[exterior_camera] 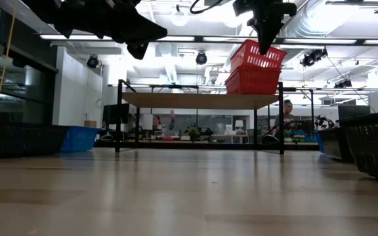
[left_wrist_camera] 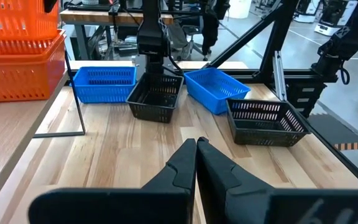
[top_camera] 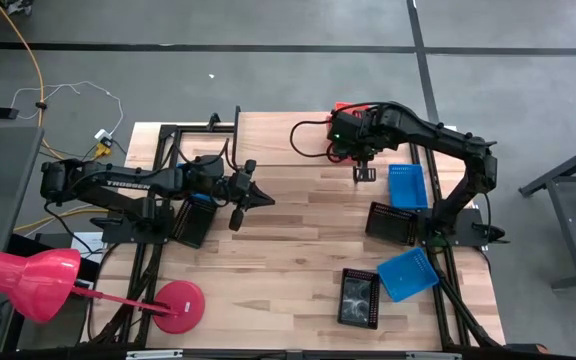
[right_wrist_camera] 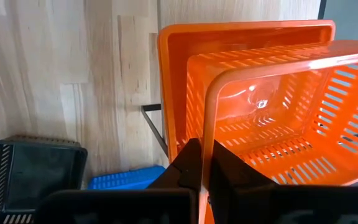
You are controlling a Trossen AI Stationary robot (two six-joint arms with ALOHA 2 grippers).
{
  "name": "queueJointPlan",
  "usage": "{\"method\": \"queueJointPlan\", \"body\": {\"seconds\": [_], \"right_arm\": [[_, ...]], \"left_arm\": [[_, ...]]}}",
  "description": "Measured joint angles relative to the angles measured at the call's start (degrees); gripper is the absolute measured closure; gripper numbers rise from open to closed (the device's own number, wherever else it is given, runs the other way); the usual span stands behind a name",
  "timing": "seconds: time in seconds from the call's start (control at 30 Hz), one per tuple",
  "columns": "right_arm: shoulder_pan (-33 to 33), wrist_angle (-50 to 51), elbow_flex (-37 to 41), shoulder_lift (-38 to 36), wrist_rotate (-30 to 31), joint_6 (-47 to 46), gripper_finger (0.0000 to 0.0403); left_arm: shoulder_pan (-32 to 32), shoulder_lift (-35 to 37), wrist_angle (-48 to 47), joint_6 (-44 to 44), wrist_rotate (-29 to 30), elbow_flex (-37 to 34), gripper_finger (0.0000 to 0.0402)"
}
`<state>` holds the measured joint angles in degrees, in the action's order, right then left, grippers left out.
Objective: Stack baskets on shelf by color
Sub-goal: Stack the orange basket on the other orange baskets on the shelf
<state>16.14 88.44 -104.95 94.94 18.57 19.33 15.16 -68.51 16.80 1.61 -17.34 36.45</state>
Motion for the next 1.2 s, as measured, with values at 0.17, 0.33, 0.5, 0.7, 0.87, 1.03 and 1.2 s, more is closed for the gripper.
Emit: {"method": "queueJointPlan", "body": {"seconds": [0.17,0.33,0.5,0.7,0.87,1.03,1.2], "right_arm": [[0.00,-0.41,0.00,0.00,-0.04,0.00,0.0391],[0.00,-1.64,0.00,0.00,0.07,0.07,0.0348],[0.00,-1.99,-0.02,0.00,0.48,0.13,0.0306],[-0.04,-1.52,-0.02,0.00,4.01,0.00,0.0280],[-0.04,1.28,-0.04,0.00,1.83,-0.27,0.0279],[-0.08,1.51,-0.04,-0.60,-6.32,-4.02,0.0281],[-2.13,1.46,1.89,-1.73,-11.80,-5.99,0.0330]], "left_arm": [[-0.01,0.00,0.00,0.00,0.00,0.00,0.0401],[0.00,0.00,-0.01,0.02,0.00,0.00,0.0401],[0.00,0.00,-0.02,0.02,0.00,-0.02,0.0401],[0.00,0.00,-0.13,0.02,0.00,-0.02,0.0401],[0.00,0.00,-0.52,0.30,0.00,-0.02,0.0401],[0.00,0.00,-1.00,0.11,0.00,-0.02,0.0401],[-0.28,0.00,-1.60,0.05,-0.01,-0.04,0.0401]]}}
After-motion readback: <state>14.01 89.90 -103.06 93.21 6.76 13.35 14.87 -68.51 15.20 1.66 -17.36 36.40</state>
